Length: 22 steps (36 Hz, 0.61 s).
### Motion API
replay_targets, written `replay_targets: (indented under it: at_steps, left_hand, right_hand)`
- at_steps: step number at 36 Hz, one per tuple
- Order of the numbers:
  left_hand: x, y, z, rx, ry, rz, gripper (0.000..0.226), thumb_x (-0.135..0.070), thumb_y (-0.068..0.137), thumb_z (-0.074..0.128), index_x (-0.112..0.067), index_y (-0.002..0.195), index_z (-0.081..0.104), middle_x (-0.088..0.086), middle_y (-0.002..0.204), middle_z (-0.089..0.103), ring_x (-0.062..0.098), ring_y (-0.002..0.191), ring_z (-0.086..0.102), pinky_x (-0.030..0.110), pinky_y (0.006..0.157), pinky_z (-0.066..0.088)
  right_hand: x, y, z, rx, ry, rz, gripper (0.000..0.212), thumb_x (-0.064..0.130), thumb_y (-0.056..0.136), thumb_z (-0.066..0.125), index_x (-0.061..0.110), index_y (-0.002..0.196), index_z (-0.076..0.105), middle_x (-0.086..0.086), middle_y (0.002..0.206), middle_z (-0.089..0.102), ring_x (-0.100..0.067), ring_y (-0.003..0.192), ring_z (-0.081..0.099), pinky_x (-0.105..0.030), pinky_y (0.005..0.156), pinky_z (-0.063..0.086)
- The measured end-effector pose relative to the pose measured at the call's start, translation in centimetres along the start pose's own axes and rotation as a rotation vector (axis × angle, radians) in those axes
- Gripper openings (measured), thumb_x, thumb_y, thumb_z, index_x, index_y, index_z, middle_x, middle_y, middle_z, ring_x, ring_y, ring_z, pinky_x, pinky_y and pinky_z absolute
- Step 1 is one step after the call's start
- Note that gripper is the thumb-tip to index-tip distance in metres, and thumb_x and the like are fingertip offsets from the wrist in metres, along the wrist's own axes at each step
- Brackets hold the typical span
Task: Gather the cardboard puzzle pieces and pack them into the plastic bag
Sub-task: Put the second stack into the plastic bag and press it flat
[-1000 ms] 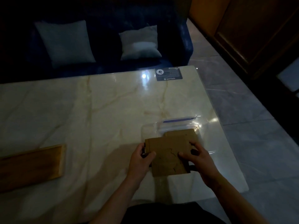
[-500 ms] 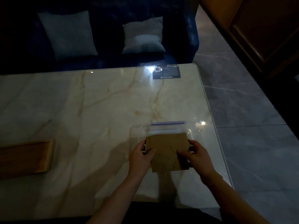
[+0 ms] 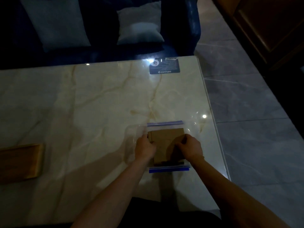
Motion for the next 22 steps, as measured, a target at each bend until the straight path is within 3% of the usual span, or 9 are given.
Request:
replay_targets:
  at_steps: [3,6,9,17,22]
  left_hand:
    - [0.5,0.2,0.7,0.016,0.044,-0.028,0.036,-0.013,0.086,0.059,-0.012,0.122,0.057,0.016,0.119,0.059,0.028,0.098,0.063,0.045,0.089,0.054]
    - [0.8,0.3,1.2,0.016,0.088,-0.044,0.035,-0.016,0.088,0.06,-0.013,0.122,0.056,0.015,0.128,0.051,0.028,0.102,0.06,0.041,0.091,0.053]
    - [1.1,0.5,1.6,0.012,0.148,-0.073,0.034,-0.02,0.088,0.06,-0.015,0.121,0.055,0.014,0.13,0.045,0.028,0.102,0.058,0.031,0.084,0.048]
    - [1.3,0.2,1.8,0.016,0.266,-0.077,0.029,-0.022,0.09,0.057,-0.012,0.118,0.057,0.015,0.123,0.05,0.03,0.098,0.061,0.034,0.081,0.048]
    - [1.0,0.0,1.7,0.014,0.272,-0.04,0.032,-0.021,0.089,0.058,-0.014,0.12,0.059,0.015,0.12,0.053,0.033,0.099,0.062,0.039,0.086,0.053]
  right_hand:
    - [-0.4,0.3,0.5,0.004,-0.075,0.027,0.018,0.023,0.092,0.061,0.012,0.105,0.062,-0.007,0.1,0.064,-0.014,0.076,0.059,-0.026,0.073,0.051]
    - [-0.7,0.4,0.5,0.015,-0.11,0.061,0.022,0.025,0.092,0.061,0.01,0.108,0.063,-0.013,0.113,0.06,-0.023,0.084,0.064,-0.035,0.082,0.057]
    - [-1.1,0.6,0.6,0.023,-0.148,0.083,0.025,0.026,0.092,0.061,0.009,0.11,0.064,-0.014,0.115,0.06,-0.023,0.084,0.063,-0.035,0.082,0.056]
    - [-1.6,0.1,1.2,0.034,-0.151,0.08,0.026,0.032,0.093,0.058,0.011,0.106,0.064,-0.013,0.118,0.056,-0.026,0.091,0.064,-0.036,0.087,0.054]
    - [-1.7,0.1,1.1,0.034,-0.171,0.085,0.024,0.028,0.094,0.058,0.009,0.108,0.063,-0.015,0.123,0.052,-0.024,0.087,0.059,-0.029,0.08,0.046]
Point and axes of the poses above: each hand's wrist, its own y-axis towards the middle knuckle, its own z-axis out of the palm, x = y × z, the point moved 2 cm from there along y, towards the middle knuckle
